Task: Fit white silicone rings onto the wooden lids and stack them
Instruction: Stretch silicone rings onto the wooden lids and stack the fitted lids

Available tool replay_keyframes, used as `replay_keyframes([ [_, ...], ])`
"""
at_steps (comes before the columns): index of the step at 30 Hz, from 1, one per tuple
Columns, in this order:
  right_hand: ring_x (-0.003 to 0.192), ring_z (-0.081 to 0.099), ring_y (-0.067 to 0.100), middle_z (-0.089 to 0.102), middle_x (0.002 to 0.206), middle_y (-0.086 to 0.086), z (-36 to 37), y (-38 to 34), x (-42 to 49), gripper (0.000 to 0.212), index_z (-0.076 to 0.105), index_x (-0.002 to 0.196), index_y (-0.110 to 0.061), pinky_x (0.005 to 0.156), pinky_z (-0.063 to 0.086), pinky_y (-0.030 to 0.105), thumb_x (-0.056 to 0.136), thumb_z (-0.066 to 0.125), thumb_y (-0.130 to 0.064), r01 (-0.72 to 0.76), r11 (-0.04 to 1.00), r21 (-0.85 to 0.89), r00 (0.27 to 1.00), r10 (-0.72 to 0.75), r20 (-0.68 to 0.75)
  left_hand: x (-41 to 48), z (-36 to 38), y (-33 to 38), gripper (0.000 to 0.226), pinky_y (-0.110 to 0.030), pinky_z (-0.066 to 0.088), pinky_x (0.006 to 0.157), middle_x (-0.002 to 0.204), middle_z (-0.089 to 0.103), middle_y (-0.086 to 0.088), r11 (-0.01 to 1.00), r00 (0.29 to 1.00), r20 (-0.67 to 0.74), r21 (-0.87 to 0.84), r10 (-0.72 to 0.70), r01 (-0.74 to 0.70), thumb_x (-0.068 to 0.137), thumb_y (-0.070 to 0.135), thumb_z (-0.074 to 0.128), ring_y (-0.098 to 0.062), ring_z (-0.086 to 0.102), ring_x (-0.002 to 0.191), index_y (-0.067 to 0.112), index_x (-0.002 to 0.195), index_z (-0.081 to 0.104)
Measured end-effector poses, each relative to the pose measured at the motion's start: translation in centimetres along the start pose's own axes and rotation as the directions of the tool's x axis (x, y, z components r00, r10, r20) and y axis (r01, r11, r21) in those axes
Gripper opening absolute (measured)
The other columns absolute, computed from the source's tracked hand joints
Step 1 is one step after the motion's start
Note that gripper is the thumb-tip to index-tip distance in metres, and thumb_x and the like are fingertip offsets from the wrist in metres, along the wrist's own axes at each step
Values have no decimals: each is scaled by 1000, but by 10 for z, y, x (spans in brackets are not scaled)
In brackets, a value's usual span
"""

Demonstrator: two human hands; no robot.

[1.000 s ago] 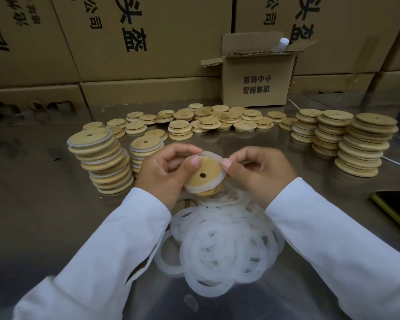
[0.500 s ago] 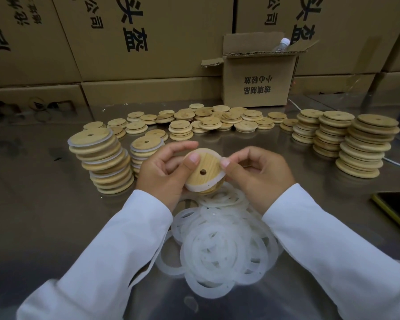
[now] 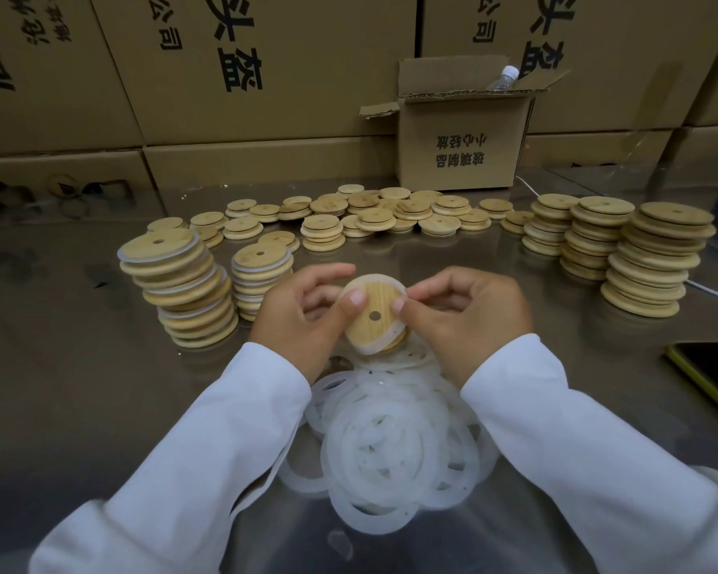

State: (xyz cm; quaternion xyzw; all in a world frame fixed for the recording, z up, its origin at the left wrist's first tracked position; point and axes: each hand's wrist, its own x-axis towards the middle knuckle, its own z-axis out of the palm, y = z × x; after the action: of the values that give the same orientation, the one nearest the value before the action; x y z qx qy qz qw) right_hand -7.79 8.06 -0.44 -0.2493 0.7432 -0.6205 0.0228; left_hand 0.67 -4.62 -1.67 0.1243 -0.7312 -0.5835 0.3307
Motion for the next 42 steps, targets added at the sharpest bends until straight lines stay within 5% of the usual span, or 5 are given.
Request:
replay_keyframes([
  [15,92,49,5,58,99,-10,-3,1,2,17,59,67,-26,63,33,8,84,64,-26,151,950,-274,987,-127,101,1,-1,-1,20,-20,55,73,78,70,7,997,998,59,81,8,-12,79,7,67,-9,66,76,26,83,66],
  [19,94,50,8,58,102,-8,-7,-2,5,18,59,68,-24,71,34,20,85,62,-24,169,941,-293,980,-127,156,2,-3,2,17,-21,54,72,81,71,5,998,998,59,65,8,-11,80,8,66,-11,67,80,24,86,67],
  [28,90,59,6,65,87,-13,-7,-6,3,15,61,67,-27,84,46,28,80,68,-25,120,977,-177,987,-98,128,-1,2,4,13,-31,57,66,82,71,-8,998,999,15,-32,-46,47,79,9,65,-18,68,74,16,91,67],
  [34,81,60,0,63,78,-16,0,-1,-3,12,59,73,-29,72,47,19,76,70,-33,146,971,-190,989,-144,27,1,4,2,11,-31,58,61,78,73,-3,979,985,-112,-172,-130,109,79,10,66,-19,70,74,15,89,67],
  [42,73,58,-5,63,74,-19,-1,-1,1,12,64,68,-26,62,40,6,79,67,-27,124,969,-214,992,-126,5,0,4,2,13,-37,59,63,78,73,-2,974,991,-62,-198,-121,107,78,11,67,-20,70,73,13,90,64],
])
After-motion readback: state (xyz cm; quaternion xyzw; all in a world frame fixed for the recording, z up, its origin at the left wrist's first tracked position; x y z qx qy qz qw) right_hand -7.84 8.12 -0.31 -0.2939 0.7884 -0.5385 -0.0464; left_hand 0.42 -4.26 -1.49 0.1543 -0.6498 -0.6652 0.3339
